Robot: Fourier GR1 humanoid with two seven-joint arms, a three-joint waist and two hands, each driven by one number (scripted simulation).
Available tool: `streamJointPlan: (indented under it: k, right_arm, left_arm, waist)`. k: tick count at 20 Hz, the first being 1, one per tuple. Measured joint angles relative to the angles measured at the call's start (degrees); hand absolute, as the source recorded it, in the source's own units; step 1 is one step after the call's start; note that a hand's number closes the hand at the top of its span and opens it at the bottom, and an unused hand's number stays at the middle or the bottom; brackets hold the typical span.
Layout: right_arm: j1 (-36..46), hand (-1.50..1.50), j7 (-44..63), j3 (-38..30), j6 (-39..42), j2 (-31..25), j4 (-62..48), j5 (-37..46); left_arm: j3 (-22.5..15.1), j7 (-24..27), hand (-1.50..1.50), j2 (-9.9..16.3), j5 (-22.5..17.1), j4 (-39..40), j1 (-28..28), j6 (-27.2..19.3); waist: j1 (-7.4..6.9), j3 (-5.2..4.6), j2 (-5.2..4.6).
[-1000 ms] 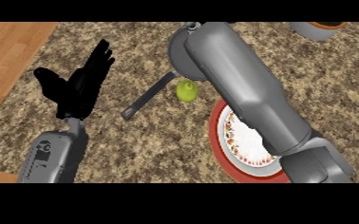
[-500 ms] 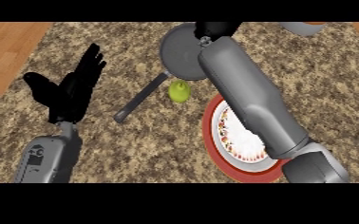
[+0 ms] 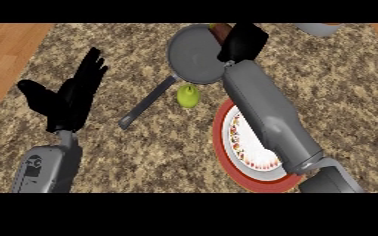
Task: Pick the sweet potato from the plate and place it in the pan
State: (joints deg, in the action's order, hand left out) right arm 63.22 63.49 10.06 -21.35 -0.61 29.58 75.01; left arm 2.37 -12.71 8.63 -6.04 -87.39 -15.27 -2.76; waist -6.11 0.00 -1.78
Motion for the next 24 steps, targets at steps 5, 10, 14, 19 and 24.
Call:
streamJointPlan:
  k: [5,10,14,19,24]
  right_arm:
    - [-3.07,-1.5,-0.53,-5.12,-5.29,0.01,-1.65,-3.94]
    - [-4.65,-1.5,-3.78,-7.14,-12.5,0.08,-4.0,-8.7]
    - [-5.88,-1.5,-5.51,-6.9,-21.32,0.18,-3.33,-10.19]
    - [-7.94,-1.5,-5.15,-5.7,-32.05,0.24,0.8,-12.67]
    - [-13.63,-1.5,-5.5,-1.07,-40.53,0.3,9.37,-17.24]
  left_arm:
    - [0.43,-0.83,0.0,0.47,0.06,-0.32,-0.63,-0.28]
    - [-0.18,-0.36,0.0,-0.29,0.39,-0.07,-0.62,-0.46]
    - [0.7,-0.35,0.0,0.52,-0.03,0.57,-0.54,0.07]
    - [0.23,0.14,0.0,-0.23,0.48,0.29,1.0,-0.47]
    - [1.31,-1.05,0.0,0.59,-0.06,-0.51,1.72,-0.53]
  waist:
    - [0.66,0.09,0.08]
    - [0.5,0.1,0.13]
    - [0.91,0.1,0.36]
    - [1.55,0.09,1.04]
    - [3.09,0.09,1.86]
